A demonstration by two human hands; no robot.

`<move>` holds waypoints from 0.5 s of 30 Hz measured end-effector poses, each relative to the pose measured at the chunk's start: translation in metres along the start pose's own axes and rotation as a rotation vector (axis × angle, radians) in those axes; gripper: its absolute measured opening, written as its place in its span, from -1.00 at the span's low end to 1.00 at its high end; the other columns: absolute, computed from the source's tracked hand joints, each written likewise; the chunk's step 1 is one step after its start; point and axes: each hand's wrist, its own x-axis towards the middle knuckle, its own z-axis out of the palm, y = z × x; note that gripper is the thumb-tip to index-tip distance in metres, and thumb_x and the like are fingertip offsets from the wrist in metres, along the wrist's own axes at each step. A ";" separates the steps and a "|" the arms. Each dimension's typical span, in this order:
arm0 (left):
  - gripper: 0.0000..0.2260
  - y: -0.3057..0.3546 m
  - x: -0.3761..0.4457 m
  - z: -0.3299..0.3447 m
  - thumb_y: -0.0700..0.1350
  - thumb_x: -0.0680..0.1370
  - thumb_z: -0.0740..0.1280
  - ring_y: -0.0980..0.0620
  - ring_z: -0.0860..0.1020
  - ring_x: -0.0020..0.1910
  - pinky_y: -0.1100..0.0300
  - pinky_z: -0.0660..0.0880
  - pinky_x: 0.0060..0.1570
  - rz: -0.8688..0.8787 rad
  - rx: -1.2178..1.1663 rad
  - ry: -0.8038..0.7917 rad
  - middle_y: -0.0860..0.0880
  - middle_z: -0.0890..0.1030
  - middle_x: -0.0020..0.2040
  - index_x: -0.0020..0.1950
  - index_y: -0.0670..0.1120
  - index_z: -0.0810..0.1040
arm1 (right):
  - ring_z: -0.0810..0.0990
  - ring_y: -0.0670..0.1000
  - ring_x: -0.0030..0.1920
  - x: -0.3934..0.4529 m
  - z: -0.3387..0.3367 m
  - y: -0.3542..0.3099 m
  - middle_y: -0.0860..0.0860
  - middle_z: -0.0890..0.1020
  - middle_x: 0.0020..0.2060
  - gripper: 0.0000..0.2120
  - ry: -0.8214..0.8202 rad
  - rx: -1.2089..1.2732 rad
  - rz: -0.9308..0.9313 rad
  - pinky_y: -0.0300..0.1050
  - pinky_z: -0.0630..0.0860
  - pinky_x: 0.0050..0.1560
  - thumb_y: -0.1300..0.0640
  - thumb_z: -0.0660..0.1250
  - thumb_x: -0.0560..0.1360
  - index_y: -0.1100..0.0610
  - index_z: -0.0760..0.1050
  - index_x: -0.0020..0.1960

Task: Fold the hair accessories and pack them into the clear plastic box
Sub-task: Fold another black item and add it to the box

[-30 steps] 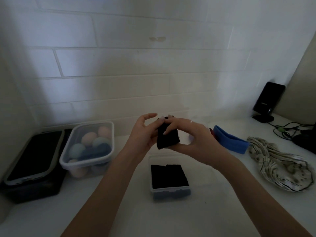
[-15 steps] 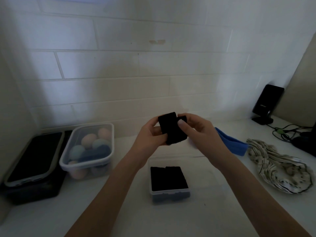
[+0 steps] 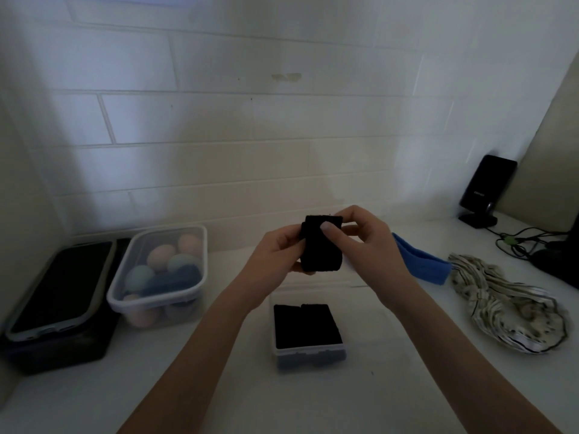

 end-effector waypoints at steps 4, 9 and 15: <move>-0.76 0.000 0.001 0.000 -0.25 0.59 0.14 -0.01 0.64 -0.10 0.15 0.59 -0.21 -0.079 -0.030 -0.021 -0.07 0.67 -0.10 0.11 -0.08 0.57 | 0.59 -0.03 -0.14 -0.002 -0.001 -0.004 0.01 0.61 -0.14 -0.84 0.028 0.004 -0.010 -0.28 0.56 -0.17 0.21 0.45 0.40 0.14 0.49 -0.09; -0.78 -0.004 0.000 0.004 -0.18 0.49 0.36 0.01 0.64 0.03 0.07 0.57 0.08 -0.070 0.045 -0.068 -0.03 0.66 0.03 0.10 0.04 0.53 | 0.56 -0.05 -0.16 -0.003 -0.001 -0.005 0.06 0.60 -0.15 -0.80 0.073 0.018 0.017 -0.33 0.52 -0.19 0.21 0.45 0.39 0.08 0.49 -0.04; -0.62 -0.008 0.000 0.004 -0.36 0.41 0.42 0.00 0.64 -0.07 0.07 0.57 0.05 -0.029 0.127 -0.036 -0.12 0.66 -0.04 0.15 -0.05 0.50 | 0.67 0.05 -0.19 -0.003 0.000 -0.006 0.18 0.67 -0.17 -0.94 -0.002 0.136 0.194 -0.19 0.58 -0.27 0.16 0.38 0.47 0.04 0.51 -0.14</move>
